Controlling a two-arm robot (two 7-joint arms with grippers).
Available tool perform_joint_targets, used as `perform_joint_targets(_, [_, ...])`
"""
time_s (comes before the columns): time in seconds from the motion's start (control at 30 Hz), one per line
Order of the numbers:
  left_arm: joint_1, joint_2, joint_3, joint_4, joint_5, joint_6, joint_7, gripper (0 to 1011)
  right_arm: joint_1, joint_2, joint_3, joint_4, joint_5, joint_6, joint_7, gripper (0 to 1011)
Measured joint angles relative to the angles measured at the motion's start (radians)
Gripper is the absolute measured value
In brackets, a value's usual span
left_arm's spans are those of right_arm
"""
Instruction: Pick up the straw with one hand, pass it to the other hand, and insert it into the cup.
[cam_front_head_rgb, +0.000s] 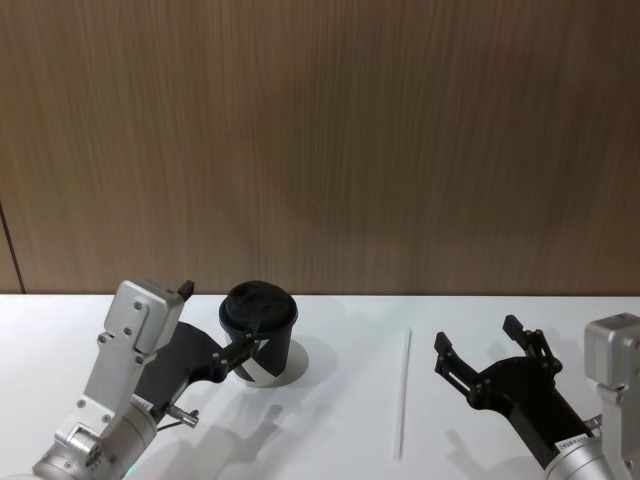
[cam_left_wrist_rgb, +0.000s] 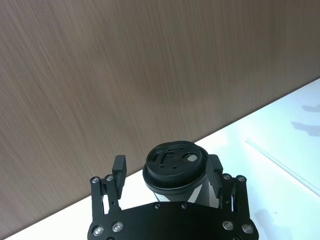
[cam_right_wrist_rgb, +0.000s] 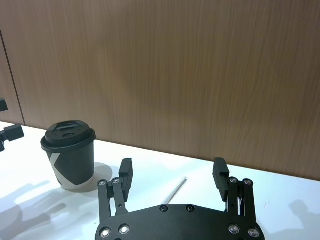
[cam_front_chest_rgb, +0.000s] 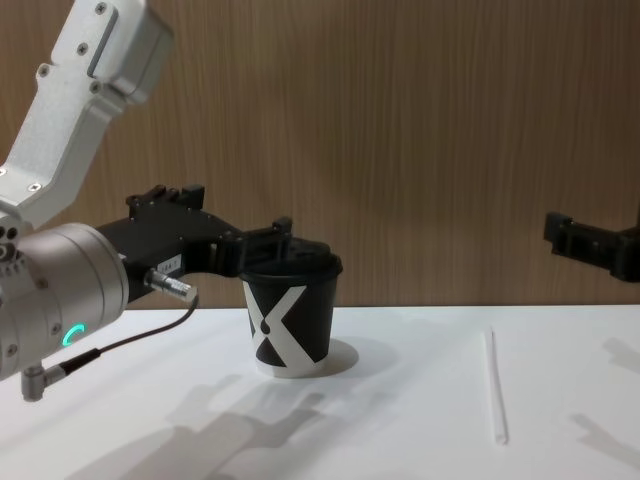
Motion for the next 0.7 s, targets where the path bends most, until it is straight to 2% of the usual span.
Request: perform_joint_targets(0.7, [0.000, 0.000, 0.000, 0.000, 0.000, 0.000, 0.000, 1000, 0.000, 0.000, 0.000, 0.000, 0.000, 0.000, 0.000, 1001])
